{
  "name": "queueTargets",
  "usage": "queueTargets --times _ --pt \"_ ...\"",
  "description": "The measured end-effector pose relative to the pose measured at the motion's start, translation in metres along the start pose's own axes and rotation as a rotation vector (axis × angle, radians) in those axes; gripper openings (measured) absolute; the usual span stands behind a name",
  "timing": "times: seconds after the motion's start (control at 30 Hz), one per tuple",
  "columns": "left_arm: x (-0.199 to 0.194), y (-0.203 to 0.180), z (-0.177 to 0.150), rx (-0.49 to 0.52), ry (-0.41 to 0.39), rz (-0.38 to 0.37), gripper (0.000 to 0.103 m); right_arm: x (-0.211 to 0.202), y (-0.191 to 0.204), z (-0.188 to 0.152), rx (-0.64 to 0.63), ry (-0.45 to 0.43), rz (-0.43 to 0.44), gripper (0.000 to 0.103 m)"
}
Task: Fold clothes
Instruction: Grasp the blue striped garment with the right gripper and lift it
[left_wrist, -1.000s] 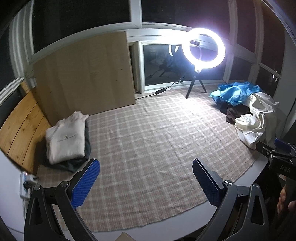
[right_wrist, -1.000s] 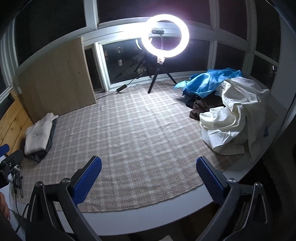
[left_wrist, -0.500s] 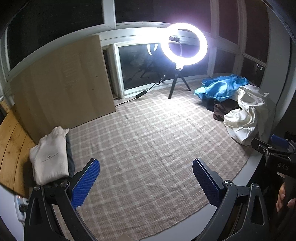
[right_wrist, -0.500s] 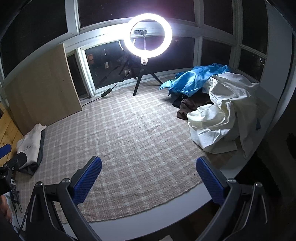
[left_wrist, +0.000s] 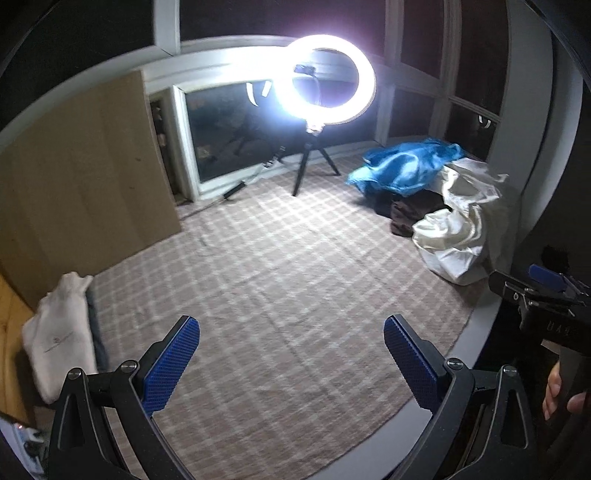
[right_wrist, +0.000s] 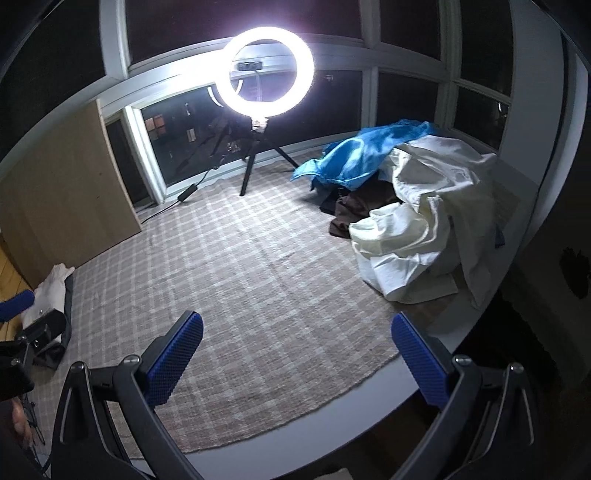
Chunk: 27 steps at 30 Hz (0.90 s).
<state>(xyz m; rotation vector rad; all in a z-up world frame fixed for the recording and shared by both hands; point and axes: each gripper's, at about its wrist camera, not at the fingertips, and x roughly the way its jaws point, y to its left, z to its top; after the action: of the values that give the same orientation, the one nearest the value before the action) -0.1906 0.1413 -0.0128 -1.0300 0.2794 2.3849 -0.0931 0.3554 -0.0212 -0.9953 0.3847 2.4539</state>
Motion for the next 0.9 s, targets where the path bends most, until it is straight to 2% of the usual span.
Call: queueTargets --times 0.13,0.27,0.43,0.77,0.8,0.9 --pt "0.014 -0.018 0.007 0.008 0.016 -0.007 0.099 0.007 -0.026 0.005 0.019 -0.011 -0.017 0.103" --pt "0.031 -0.036 0.016 -0.033 0.036 -0.002 0.099 0.026 -0.059 0.019 0.027 -0.008 -0.006 0.103" --pt "0.054 -0.063 0.029 -0.058 0.074 0.06 0.099 0.06 -0.114 0.078 0.019 -0.041 -0.012 0.103" --pt "0.089 -0.112 0.083 -0.132 0.05 0.111 0.099 0.127 -0.223 0.196 0.002 -0.106 -0.023 0.103" --pt "0.091 -0.117 0.087 -0.128 0.047 0.119 0.099 0.137 -0.232 0.207 0.002 -0.101 -0.025 0.103" --pt "0.096 -0.129 0.099 -0.121 0.036 0.144 0.099 0.185 -0.247 0.237 0.01 -0.01 -0.036 0.103"
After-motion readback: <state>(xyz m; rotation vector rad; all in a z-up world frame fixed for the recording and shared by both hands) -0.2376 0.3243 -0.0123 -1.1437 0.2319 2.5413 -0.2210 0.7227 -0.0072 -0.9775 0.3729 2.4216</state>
